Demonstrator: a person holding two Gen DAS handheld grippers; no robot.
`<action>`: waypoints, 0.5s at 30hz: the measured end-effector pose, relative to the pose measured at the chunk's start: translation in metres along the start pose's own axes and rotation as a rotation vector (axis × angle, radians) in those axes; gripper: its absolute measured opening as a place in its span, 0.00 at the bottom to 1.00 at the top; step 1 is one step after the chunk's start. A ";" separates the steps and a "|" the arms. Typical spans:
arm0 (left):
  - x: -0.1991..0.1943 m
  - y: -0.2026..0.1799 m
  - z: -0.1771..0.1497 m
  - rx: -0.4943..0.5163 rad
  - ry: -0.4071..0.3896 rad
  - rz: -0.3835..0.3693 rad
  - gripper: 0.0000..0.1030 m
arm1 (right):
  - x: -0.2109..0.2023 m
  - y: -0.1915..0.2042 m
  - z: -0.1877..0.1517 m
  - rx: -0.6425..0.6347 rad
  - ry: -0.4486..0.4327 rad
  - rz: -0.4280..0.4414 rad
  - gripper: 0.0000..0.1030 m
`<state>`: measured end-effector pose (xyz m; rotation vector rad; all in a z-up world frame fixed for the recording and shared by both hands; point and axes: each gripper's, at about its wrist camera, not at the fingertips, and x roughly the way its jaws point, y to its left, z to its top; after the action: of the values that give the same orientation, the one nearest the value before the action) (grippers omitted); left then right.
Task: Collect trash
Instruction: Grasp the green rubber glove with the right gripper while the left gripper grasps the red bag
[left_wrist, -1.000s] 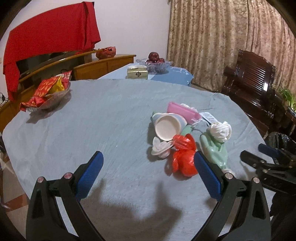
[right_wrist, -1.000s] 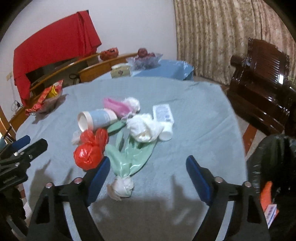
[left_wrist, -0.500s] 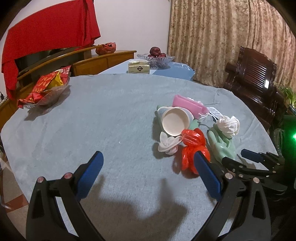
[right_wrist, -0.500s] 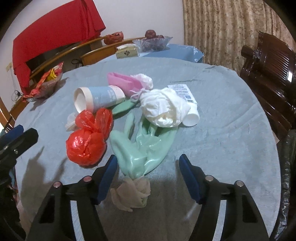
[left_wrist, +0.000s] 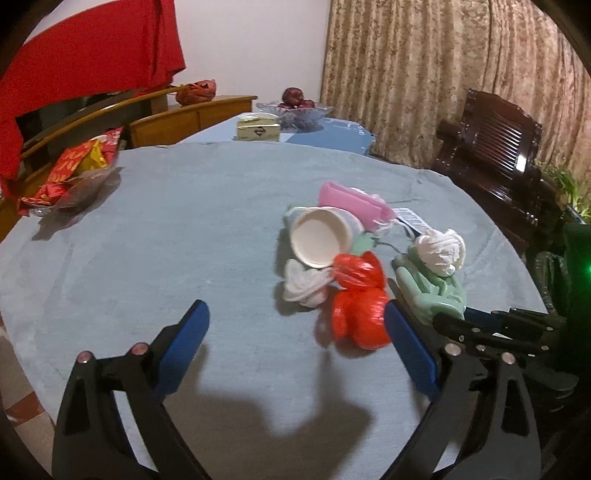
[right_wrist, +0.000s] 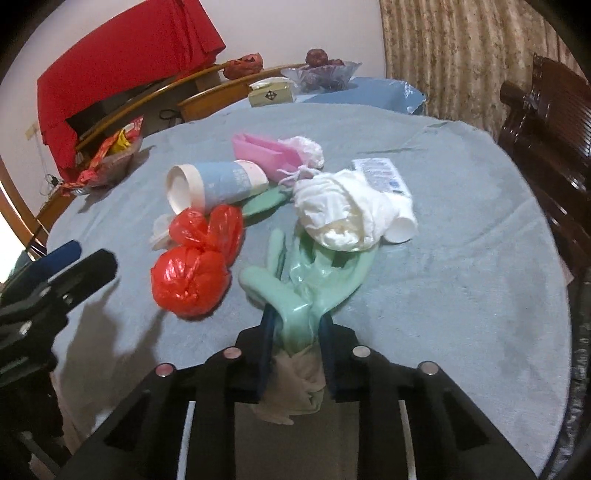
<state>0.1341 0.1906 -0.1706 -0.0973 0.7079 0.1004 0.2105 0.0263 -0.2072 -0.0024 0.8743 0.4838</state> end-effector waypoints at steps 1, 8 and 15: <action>0.002 -0.005 -0.001 0.007 0.007 -0.013 0.82 | -0.004 -0.003 -0.001 -0.002 -0.003 -0.012 0.22; 0.021 -0.031 -0.001 0.025 0.033 -0.061 0.74 | -0.012 -0.023 0.001 0.017 -0.010 -0.023 0.22; 0.048 -0.042 -0.002 0.029 0.084 -0.080 0.56 | -0.013 -0.031 0.002 0.023 -0.012 -0.020 0.22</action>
<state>0.1748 0.1517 -0.2010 -0.1026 0.7878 0.0097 0.2172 -0.0064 -0.2020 0.0129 0.8671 0.4549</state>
